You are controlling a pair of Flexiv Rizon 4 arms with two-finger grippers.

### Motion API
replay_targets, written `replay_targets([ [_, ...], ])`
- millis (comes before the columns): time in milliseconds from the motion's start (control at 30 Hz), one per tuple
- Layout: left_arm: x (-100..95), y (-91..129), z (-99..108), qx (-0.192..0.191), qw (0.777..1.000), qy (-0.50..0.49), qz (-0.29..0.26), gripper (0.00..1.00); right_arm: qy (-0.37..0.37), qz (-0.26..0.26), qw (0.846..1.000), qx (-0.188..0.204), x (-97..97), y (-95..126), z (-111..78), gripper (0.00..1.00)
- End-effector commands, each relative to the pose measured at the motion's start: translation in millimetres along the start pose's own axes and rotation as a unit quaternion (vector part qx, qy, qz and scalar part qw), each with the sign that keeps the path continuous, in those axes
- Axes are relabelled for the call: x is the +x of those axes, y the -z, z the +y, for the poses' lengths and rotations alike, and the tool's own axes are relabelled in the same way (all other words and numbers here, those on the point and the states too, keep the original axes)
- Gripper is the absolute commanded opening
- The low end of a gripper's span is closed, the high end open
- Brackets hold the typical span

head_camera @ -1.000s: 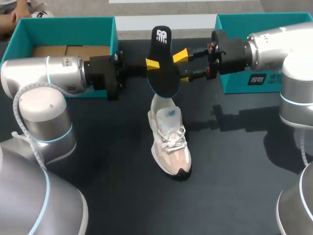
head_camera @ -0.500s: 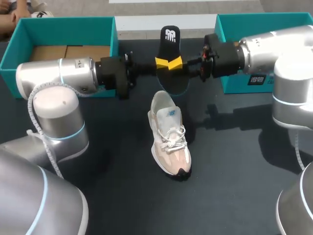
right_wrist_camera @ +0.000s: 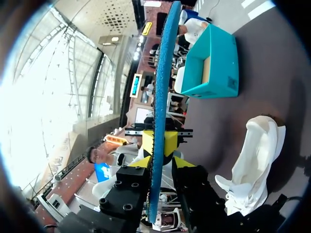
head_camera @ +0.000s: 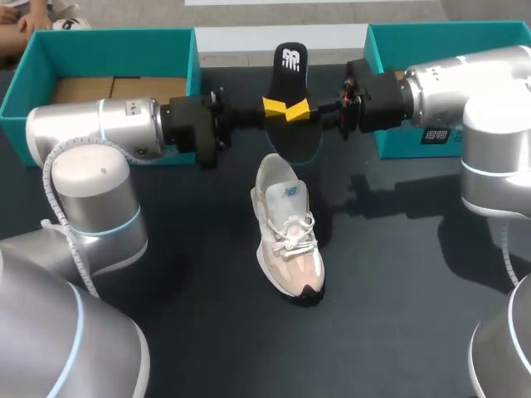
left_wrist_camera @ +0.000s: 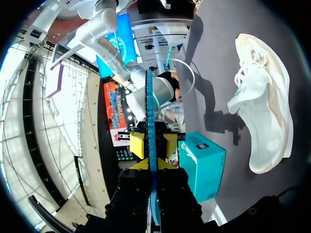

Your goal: Take the shoe out of the shoebox, open the shoe tongue, remove and reinsert the insole, then place the shoe into the shoebox

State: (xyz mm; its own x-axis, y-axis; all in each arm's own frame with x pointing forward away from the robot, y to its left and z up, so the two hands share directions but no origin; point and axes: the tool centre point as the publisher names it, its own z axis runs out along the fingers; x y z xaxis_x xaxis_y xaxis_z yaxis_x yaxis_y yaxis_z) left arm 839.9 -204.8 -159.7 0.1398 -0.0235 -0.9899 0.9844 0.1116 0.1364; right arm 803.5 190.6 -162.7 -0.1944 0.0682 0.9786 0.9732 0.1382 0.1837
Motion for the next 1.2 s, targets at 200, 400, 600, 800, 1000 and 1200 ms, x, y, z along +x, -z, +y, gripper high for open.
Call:
replay_targets([
  [200,2.3,-1,0,-0.010,1.000,-0.003,-0.002,0.00,-0.001,-0.001,1.000,0.001,-0.4,0,1.8,0.25],
  [400,2.0,-1,0,-0.009,1.000,-0.001,-0.003,0.00,0.000,-0.001,1.000,0.002,-0.5,0,2.9,0.00],
  [600,3.4,1,1,-0.011,1.000,0.000,-0.001,0.00,0.001,-0.002,1.000,0.003,-0.6,0,4.5,0.00],
  [800,4.6,4,2,-0.012,1.000,0.015,0.007,0.34,0.002,-0.004,1.000,0.001,-0.2,0,4.8,0.00],
  [1000,0.7,16,7,-0.020,0.999,0.033,0.009,1.00,0.020,-0.014,1.000,-0.011,0.5,5,5.8,0.00],
  [1200,-0.8,36,6,-0.004,0.984,0.166,0.060,1.00,0.072,-0.028,0.996,-0.033,-2.3,10,7.2,0.00],
])
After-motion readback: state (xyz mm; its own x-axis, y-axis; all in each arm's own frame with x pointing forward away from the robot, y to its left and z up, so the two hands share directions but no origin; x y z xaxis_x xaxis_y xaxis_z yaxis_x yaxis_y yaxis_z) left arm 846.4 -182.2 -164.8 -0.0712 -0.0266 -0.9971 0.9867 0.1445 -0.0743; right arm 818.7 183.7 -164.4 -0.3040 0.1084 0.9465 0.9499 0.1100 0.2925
